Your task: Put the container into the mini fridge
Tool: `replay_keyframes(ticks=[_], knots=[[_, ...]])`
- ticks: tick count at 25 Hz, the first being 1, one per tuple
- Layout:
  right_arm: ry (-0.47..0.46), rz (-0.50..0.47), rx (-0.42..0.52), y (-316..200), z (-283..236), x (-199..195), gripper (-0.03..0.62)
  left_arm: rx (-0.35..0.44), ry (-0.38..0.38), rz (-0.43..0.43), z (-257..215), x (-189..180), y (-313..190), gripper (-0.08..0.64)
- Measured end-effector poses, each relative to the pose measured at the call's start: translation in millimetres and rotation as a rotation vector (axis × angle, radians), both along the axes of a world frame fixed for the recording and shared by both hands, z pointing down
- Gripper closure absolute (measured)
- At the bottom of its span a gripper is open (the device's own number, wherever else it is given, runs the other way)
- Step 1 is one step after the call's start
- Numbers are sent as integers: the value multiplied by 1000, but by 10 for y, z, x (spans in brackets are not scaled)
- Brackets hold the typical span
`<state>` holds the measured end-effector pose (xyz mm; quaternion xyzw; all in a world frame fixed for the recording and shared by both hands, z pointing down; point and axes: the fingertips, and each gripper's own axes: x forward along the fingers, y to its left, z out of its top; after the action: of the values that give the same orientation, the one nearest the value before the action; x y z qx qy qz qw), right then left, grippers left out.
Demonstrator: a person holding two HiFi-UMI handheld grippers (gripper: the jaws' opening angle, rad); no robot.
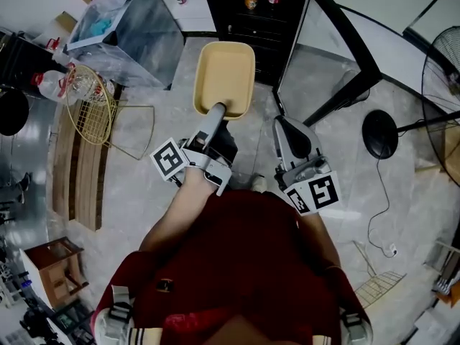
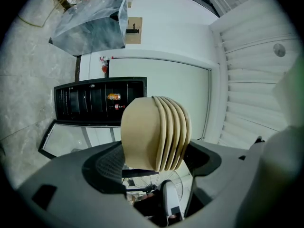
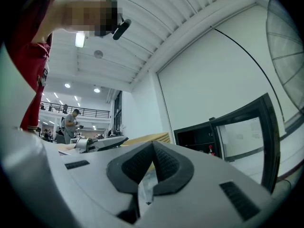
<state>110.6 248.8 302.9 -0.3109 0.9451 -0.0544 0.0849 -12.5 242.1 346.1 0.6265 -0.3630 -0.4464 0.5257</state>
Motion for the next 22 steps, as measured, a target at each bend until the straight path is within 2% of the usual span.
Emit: replay_keyframes(ticks=[11, 16, 22], knots=[[-27, -12, 2, -75, 28, 354, 592, 3, -4, -32, -67, 281, -21, 172], [-15, -4, 10, -163, 21, 330, 592, 7, 11, -46, -47, 193, -125, 172], [18, 22, 17, -505, 72, 131, 592, 14, 38, -46, 65, -81, -537, 172]])
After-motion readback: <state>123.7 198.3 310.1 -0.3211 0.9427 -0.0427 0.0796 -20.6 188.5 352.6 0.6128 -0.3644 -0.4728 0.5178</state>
